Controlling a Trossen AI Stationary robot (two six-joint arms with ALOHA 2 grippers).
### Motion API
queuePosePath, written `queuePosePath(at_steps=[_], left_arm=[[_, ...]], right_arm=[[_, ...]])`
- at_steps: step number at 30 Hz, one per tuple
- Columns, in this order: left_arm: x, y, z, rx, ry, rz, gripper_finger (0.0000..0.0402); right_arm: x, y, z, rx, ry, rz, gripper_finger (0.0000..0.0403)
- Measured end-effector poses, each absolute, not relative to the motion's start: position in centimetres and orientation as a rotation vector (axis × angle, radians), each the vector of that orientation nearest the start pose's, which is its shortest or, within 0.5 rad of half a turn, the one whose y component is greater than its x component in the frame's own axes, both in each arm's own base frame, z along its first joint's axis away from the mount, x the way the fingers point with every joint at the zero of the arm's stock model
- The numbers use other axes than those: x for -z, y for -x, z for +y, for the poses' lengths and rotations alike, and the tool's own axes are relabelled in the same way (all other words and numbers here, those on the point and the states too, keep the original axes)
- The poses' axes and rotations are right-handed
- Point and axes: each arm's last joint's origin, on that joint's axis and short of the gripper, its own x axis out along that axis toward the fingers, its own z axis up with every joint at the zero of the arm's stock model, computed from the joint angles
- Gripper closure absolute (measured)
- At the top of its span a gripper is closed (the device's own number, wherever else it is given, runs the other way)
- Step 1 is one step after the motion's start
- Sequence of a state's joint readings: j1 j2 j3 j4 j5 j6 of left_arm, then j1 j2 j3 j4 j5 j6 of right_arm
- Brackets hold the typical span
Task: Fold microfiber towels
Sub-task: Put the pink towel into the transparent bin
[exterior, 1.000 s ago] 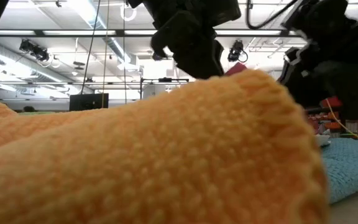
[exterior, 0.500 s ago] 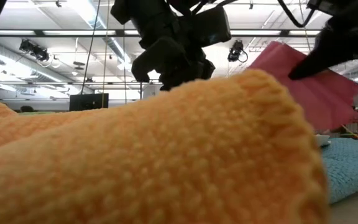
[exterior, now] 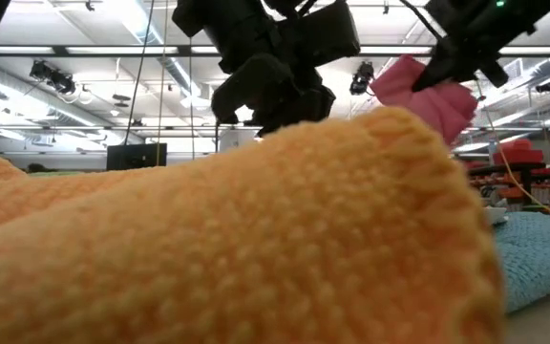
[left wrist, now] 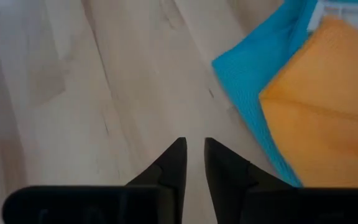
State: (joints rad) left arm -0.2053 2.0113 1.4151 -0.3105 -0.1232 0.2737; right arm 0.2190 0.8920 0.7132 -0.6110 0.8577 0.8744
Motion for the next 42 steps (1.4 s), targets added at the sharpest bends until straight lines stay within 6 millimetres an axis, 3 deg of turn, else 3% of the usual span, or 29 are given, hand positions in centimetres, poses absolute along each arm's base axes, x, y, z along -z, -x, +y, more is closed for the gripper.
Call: queuePosePath(at_steps=[5, 11, 20, 28, 42], left_arm=[[-18.7, -43.0, -8.6, 0.159, -0.331, 0.747, 0.0347], [-18.8, -43.0, -8.5, 0.146, -0.319, 0.746, 0.0351], [-18.8, -43.1, -8.5, 0.129, -0.285, 0.737, 0.0349], [-18.8, -43.1, -8.5, 0.129, -0.286, 0.738, 0.0355], [-18.8, -43.1, -8.5, 0.130, -0.288, 0.743, 0.0351]], right_arm=[[-27.0, -17.1, -1.7, 0.914, -0.501, 0.344, 0.0384], [-28.7, -18.6, -5.8, 1.077, -0.582, 0.361, 0.0382], [-29.8, -22.4, -11.1, 1.279, -0.563, 0.661, 0.0381], [-27.9, -25.4, -14.6, 1.376, -0.607, 0.876, 0.0380], [-23.8, -25.9, -16.6, 1.545, -0.673, 1.167, 0.0380]])
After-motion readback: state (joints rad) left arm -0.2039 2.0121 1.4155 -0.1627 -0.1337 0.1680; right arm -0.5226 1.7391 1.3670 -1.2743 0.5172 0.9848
